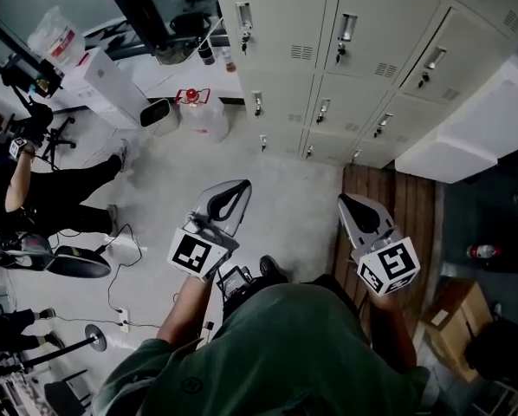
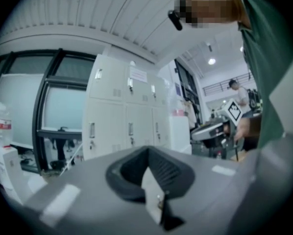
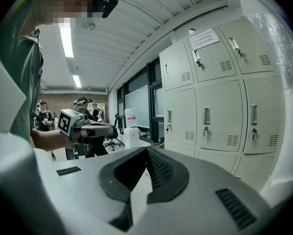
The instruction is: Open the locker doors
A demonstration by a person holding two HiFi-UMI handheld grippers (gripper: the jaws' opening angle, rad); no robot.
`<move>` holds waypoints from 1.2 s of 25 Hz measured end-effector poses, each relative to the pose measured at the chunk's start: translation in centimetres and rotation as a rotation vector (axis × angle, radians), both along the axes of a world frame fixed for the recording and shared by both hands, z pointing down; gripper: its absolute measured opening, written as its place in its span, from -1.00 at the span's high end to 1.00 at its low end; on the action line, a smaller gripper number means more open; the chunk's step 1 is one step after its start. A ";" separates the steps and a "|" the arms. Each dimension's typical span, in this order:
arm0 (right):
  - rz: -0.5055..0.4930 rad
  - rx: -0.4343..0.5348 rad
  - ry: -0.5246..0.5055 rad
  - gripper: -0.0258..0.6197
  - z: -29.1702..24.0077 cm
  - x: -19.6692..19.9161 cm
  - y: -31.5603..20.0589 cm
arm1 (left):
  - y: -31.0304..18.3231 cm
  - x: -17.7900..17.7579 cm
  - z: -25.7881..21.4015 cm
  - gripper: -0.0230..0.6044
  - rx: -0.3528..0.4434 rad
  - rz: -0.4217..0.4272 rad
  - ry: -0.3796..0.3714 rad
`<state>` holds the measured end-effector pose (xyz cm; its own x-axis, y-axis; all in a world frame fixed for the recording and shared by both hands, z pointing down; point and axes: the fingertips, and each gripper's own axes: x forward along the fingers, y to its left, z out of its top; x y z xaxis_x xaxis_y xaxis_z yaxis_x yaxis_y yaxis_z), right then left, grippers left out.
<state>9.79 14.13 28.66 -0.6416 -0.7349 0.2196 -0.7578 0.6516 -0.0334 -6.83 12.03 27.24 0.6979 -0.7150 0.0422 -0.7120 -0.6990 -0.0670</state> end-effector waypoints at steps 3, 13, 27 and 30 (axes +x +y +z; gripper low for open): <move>0.010 -0.024 -0.006 0.92 0.6 -0.8 -1.5 | -1.6 -0.3 0.2 0.93 0.007 0.019 0.005; -0.034 -0.066 -0.029 0.92 3.1 0.1 -9.2 | -8.6 0.3 2.3 0.93 -0.033 -0.035 -0.018; -0.182 -0.067 -0.052 0.92 6.2 0.8 -21.1 | -18.3 3.6 3.6 0.93 -0.037 -0.163 -0.082; -0.189 -0.072 -0.049 0.92 6.9 0.4 -23.0 | -19.6 3.0 4.4 0.93 -0.051 -0.193 -0.082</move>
<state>10.19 -8.90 35.58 -0.7777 -0.5842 0.2321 -0.6189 0.7764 -0.1192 -3.84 -7.61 31.59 0.5414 -0.8302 0.1328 -0.8263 -0.5545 -0.0984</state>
